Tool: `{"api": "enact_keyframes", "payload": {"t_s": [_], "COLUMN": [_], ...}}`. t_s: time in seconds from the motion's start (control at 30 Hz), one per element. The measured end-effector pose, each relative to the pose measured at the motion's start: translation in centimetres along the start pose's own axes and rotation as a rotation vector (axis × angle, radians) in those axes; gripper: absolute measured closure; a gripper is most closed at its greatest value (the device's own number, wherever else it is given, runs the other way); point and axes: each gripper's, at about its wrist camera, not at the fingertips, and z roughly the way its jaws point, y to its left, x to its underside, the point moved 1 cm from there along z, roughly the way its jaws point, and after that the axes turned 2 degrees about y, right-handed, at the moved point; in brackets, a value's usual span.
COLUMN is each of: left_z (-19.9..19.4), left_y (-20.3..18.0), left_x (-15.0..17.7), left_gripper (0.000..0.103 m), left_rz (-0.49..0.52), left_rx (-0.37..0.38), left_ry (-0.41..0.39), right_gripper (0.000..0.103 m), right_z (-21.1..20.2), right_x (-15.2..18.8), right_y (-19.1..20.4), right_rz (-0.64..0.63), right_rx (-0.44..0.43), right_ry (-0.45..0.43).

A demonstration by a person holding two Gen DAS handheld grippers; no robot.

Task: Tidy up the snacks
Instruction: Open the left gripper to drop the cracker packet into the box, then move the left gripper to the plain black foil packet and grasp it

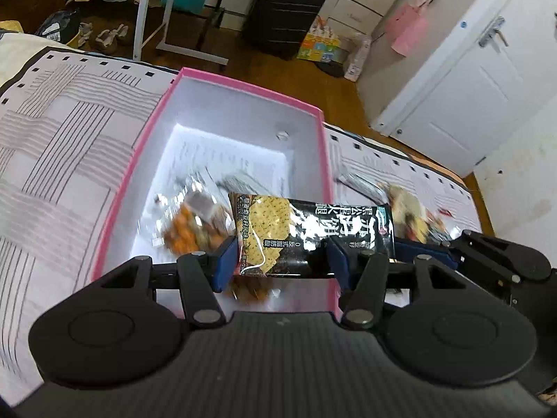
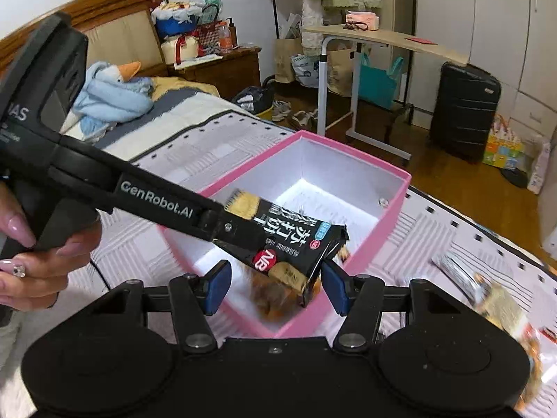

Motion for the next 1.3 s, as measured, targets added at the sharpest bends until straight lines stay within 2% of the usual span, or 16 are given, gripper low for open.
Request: {"api": "enact_keyframes", "payload": {"t_s": [0.2,0.33,0.47,0.53,0.6,0.7,1.03,1.17,1.3], "left_z": [5.5,8.2,10.1,11.0,11.3,10.5,3.3,0.9,0.3], "left_y": [2.1,2.6,3.1,3.0,2.7,1.9,-2.6,-6.5,-11.0], "left_x": [-4.3,-5.8,-6.7,-7.0,-6.9,-6.2,-3.1,-1.8,0.0], "left_gripper": [0.049,0.049,0.049,0.049,0.047,0.047,0.049,0.049,0.049], "left_rz": [-0.011,-0.012,-0.036,-0.015,0.008,0.055,0.187,0.244,0.316], "left_rx": [-0.028,-0.059,-0.076,-0.122,-0.2,-0.23,-0.206,-0.163,-0.127], "left_ry": [0.0,-0.001,0.014,0.027,0.011,0.002,0.003,-0.009,-0.001], "right_gripper": [0.042,0.042,0.042,0.041,0.041,0.041,0.041,0.041,0.041], "right_z": [5.3,7.9,9.8,10.6,10.6,8.7,-2.6,-6.8,-9.8], "right_x": [-2.3,-3.1,-3.3,-3.3,-3.0,-2.5,2.3,4.8,6.6], "right_y": [-2.7,-4.1,-4.5,-4.8,-4.6,-4.2,-4.9,-5.6,-6.1], "right_rz": [0.027,0.046,0.001,-0.022,-0.049,-0.044,0.005,-0.02,-0.047], "right_rx": [0.009,0.009,0.065,0.103,0.129,0.137,0.118,0.133,0.158], "right_ry": [0.01,0.035,0.044,0.041,0.013,-0.021,-0.065,-0.062,-0.061]}}
